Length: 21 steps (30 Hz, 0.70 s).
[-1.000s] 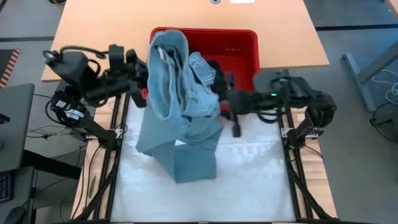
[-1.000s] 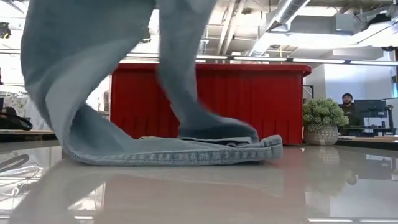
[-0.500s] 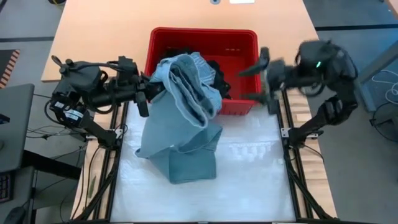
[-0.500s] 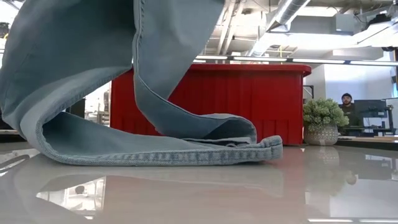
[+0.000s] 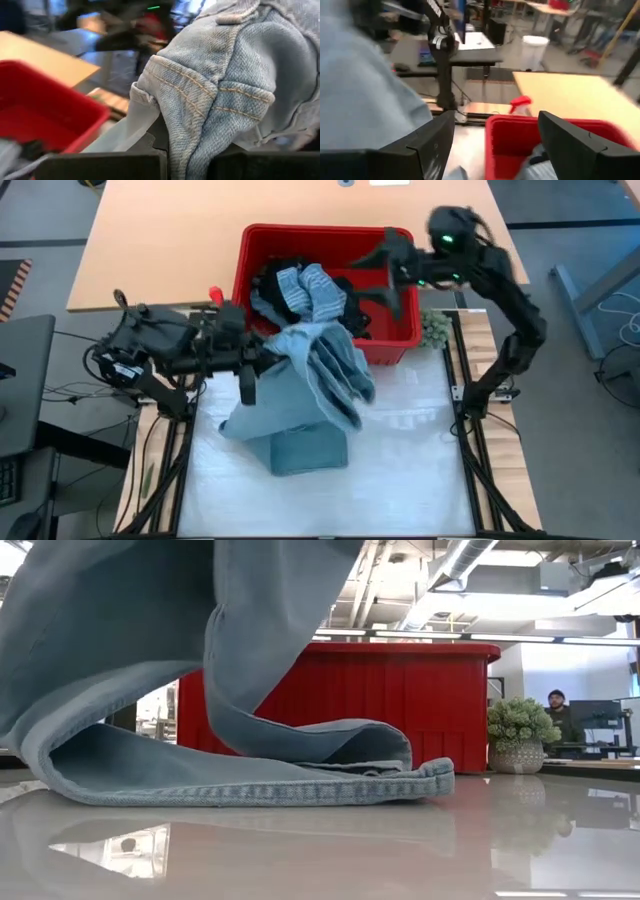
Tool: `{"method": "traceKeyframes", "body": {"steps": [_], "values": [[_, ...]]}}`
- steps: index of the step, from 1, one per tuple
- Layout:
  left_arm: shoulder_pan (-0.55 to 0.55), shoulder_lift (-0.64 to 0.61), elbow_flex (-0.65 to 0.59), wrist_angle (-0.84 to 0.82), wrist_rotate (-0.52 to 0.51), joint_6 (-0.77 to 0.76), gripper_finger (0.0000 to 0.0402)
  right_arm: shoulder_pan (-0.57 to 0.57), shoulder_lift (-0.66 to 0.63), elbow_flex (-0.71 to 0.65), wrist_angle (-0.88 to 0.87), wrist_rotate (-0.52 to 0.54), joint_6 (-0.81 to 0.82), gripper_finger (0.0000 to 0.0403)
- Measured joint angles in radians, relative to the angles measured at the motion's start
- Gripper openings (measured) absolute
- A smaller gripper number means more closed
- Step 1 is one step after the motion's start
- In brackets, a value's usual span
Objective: Fold Laundry from Bin
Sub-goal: Fold the light blue pants
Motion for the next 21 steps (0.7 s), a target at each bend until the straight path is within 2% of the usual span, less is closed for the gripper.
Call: {"method": "traceKeyframes", "body": {"steps": [4,9,12,14,17,21], "values": [[-0.057,0.013,-0.002,0.200,0.054,0.080,0.0013,-0.069,0.101,-0.001,0.024,-0.170,0.087,0.0305],[-0.121,0.005,0.001,0.424,0.014,0.226,0.0013,-0.061,0.213,-0.002,0.049,-0.417,0.172,0.0302],[-0.140,0.005,0.000,0.535,0.008,0.295,0.0013,-0.002,0.267,0.000,0.133,-0.425,0.214,0.0302],[-0.141,0.005,0.000,0.573,0.007,0.308,0.0013,0.039,0.307,0.000,0.212,-0.378,0.270,0.0302],[-0.140,-0.002,0.000,0.575,-0.034,0.309,0.0013,0.077,0.361,-0.002,0.322,-0.354,0.352,0.0302],[-0.140,-0.016,-0.001,0.569,-0.081,0.309,0.0013,0.079,0.400,-0.001,0.410,-0.305,0.377,0.0302]]}}
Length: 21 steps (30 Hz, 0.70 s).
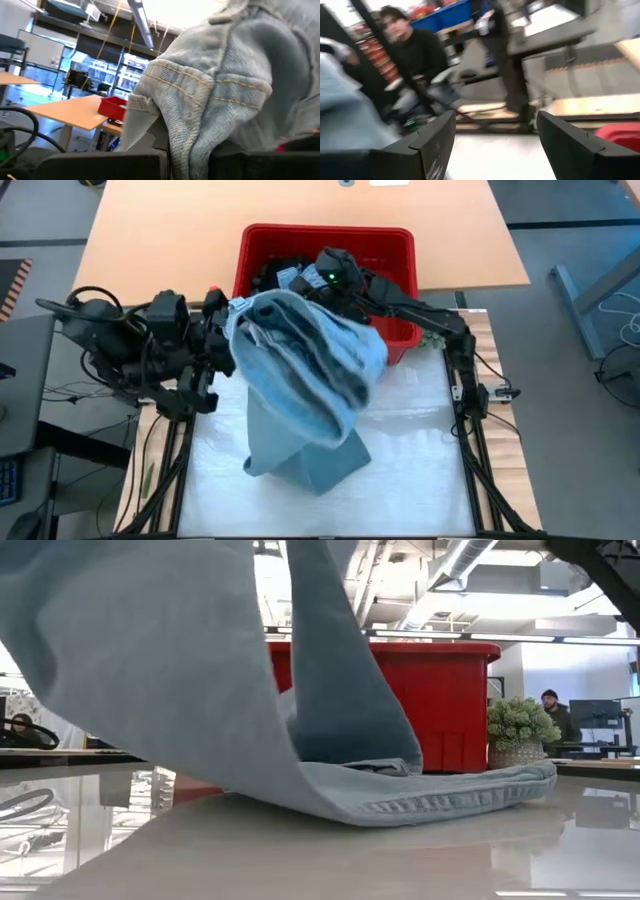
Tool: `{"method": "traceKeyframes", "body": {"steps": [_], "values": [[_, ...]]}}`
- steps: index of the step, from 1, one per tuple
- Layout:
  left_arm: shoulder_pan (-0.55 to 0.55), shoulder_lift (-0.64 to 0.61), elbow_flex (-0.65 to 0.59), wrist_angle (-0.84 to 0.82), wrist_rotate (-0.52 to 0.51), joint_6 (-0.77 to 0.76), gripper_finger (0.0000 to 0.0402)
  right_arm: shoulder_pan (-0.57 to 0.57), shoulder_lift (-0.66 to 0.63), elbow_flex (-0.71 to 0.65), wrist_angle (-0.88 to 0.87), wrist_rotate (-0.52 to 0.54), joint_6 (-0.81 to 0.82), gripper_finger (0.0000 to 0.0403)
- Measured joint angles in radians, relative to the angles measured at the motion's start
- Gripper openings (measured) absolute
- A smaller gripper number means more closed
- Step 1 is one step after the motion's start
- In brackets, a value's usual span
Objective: Fold Laundry from Bin
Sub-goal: Fold the light blue pants
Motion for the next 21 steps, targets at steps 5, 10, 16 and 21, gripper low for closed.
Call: {"method": "traceKeyframes", "body": {"steps": [5,10,16,21], "values": [[0.000,-0.040,0.001,-0.033,-0.043,-0.018,0.0013,-0.013,-0.001,-0.001,0.062,0.075,-0.012,0.0302],[0.001,-0.045,0.002,-0.108,-0.077,-0.014,0.0013,-0.007,-0.029,0.001,0.208,0.071,-0.046,0.0302],[0.021,-0.044,0.000,-0.193,-0.091,0.008,0.0013,0.001,-0.030,0.001,0.273,0.011,-0.079,0.0301],[0.059,-0.044,0.000,-0.209,-0.105,0.040,0.0013,-0.005,-0.030,0.001,0.251,0.015,-0.018,0.0289]]}}
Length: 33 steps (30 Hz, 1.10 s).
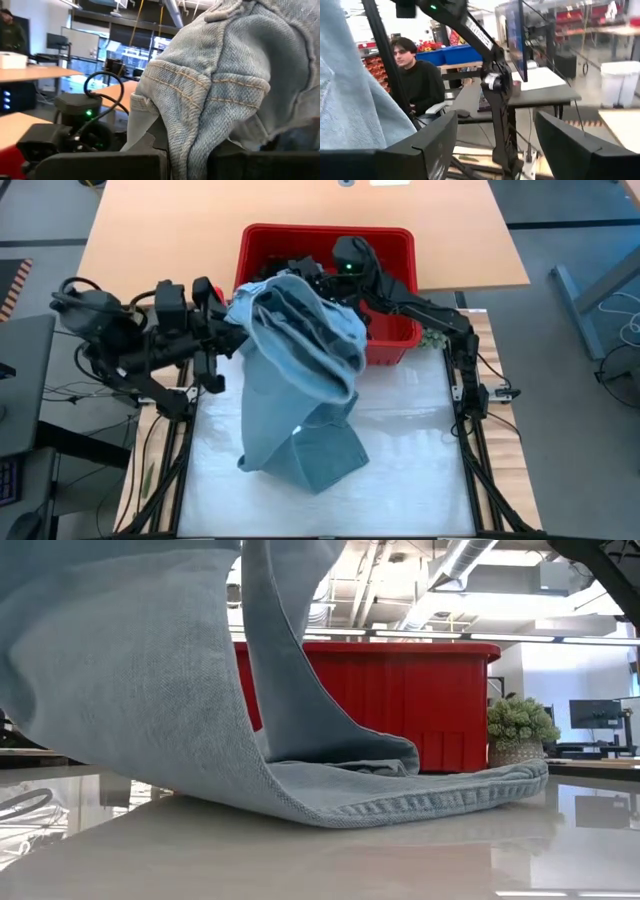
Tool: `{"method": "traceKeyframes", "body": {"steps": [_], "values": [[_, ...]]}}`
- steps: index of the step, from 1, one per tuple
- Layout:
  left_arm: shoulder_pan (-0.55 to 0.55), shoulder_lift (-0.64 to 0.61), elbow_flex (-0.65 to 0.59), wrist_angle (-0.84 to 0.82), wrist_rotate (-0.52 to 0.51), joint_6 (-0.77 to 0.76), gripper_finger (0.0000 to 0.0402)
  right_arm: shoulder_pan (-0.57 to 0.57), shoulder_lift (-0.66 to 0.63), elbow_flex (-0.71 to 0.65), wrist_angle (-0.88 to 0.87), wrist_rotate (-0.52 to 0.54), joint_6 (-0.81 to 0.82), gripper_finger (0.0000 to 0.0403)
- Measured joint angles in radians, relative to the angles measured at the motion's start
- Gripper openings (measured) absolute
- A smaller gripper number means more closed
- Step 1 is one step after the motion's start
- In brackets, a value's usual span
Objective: Fold Laundry from Bin
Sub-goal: Fold the light blue pants
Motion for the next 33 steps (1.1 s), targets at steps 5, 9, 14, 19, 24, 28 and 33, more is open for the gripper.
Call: {"method": "traceKeyframes", "body": {"steps": [5,9,14,19,24,28,33], "values": [[0.072,0.000,0.000,0.011,-0.003,-0.014,0.0013,0.000,0.001,0.000,-0.085,0.047,-0.008,0.0176],[0.162,0.002,0.000,0.062,-0.004,-0.076,0.0013,0.000,0.000,0.000,-0.085,0.048,-0.027,0.0026],[0.285,0.010,0.000,0.143,-0.006,-0.157,0.0019,0.006,0.001,0.000,0.005,0.105,0.058,0.0016],[0.390,0.016,0.001,0.276,-0.005,-0.212,0.0021,0.010,0.001,0.000,0.235,0.222,0.267,0.0016],[0.487,0.036,0.002,0.372,-0.061,-0.190,0.0021,0.025,0.000,0.000,0.309,0.354,0.377,0.0016],[0.551,0.056,0.001,0.290,-0.062,-0.195,0.0023,0.029,0.002,0.000,0.302,0.367,0.378,0.0016],[0.604,0.067,0.003,0.190,0.163,-0.201,0.0053,0.013,0.002,0.000,0.273,0.355,0.375,0.0016]]}}
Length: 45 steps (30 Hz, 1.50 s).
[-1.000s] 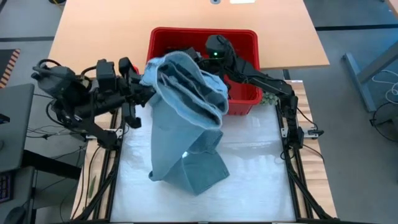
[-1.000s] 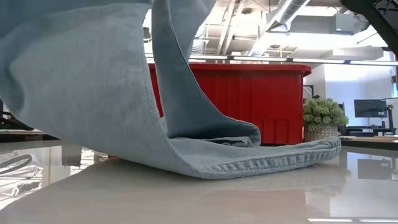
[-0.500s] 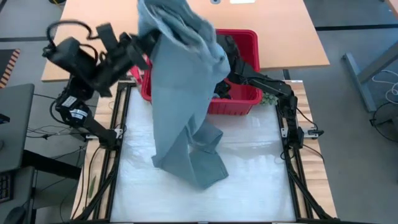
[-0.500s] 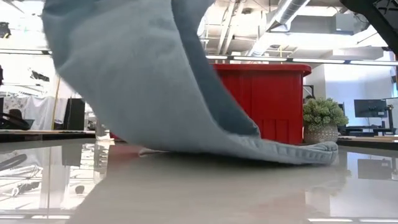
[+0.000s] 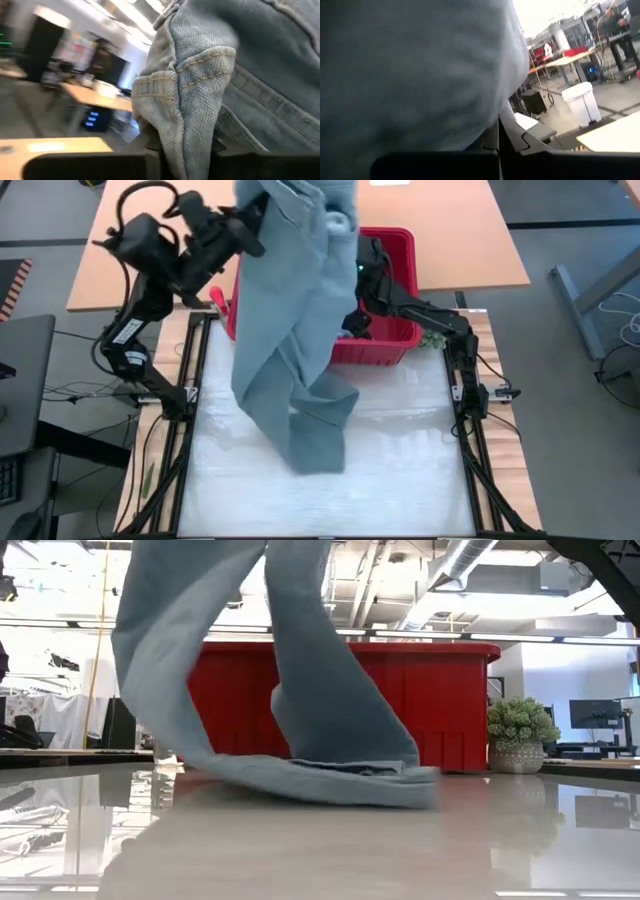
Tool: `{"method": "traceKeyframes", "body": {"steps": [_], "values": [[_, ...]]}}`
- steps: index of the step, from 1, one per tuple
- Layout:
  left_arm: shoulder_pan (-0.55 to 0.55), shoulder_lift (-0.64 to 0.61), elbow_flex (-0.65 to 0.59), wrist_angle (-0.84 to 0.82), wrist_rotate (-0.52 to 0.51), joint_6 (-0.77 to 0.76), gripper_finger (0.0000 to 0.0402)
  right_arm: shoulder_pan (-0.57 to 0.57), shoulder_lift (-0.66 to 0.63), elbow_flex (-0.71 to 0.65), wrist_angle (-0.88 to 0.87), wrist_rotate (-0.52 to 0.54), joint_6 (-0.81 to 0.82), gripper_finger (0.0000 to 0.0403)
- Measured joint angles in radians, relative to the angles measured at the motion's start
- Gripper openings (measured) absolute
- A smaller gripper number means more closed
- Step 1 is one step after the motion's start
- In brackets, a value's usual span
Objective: Fold Laundry from Bin
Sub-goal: Fold the light blue pants
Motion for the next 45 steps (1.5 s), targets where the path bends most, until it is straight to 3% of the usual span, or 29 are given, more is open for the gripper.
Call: {"method": "traceKeyframes", "body": {"steps": [5,10,16,19,22,26,28,32,40,45], "values": [[0.031,0.002,0.000,-0.135,0.218,-0.100,0.0121,-0.001,0.000,-0.001,-0.032,-0.049,-0.009,0.0016],[0.107,-0.004,0.000,-0.216,0.422,-0.320,0.0183,-0.017,0.000,-0.001,-0.024,-0.090,-0.007,0.0016],[0.243,-0.001,-0.001,-0.206,0.699,-0.492,0.0204,-0.046,0.001,-0.001,-0.016,-0.261,0.036,0.0016],[0.284,0.001,-0.002,-0.206,0.777,-0.498,0.0193,-0.039,-0.003,-0.001,-0.035,-0.320,-0.010,0.0016],[0.288,0.001,-0.002,-0.197,0.803,-0.458,0.0157,-0.043,-0.008,-0.001,-0.045,-0.362,-0.018,0.0016],[0.269,0.001,-0.002,-0.192,0.866,-0.407,0.0047,-0.079,-0.030,0.000,-0.116,-0.400,-0.042,0.0016],[0.252,0.001,-0.002,-0.193,0.902,-0.402,0.0016,-0.109,-0.058,-0.001,-0.186,-0.394,-0.080,0.0016],[0.198,-0.003,-0.003,-0.162,0.949,-0.398,0.0005,-0.169,-0.132,0.001,-0.339,-0.385,-0.182,0.0016],[0.048,-0.092,0.001,-0.102,0.947,-0.271,0.0002,-0.339,-0.314,0.002,-0.742,-0.376,-0.398,0.0018],[-0.064,-0.136,0.000,-0.208,0.887,-0.117,0.0001,-0.402,-0.443,0.002,-0.923,-0.349,-0.511,0.0022]]}}
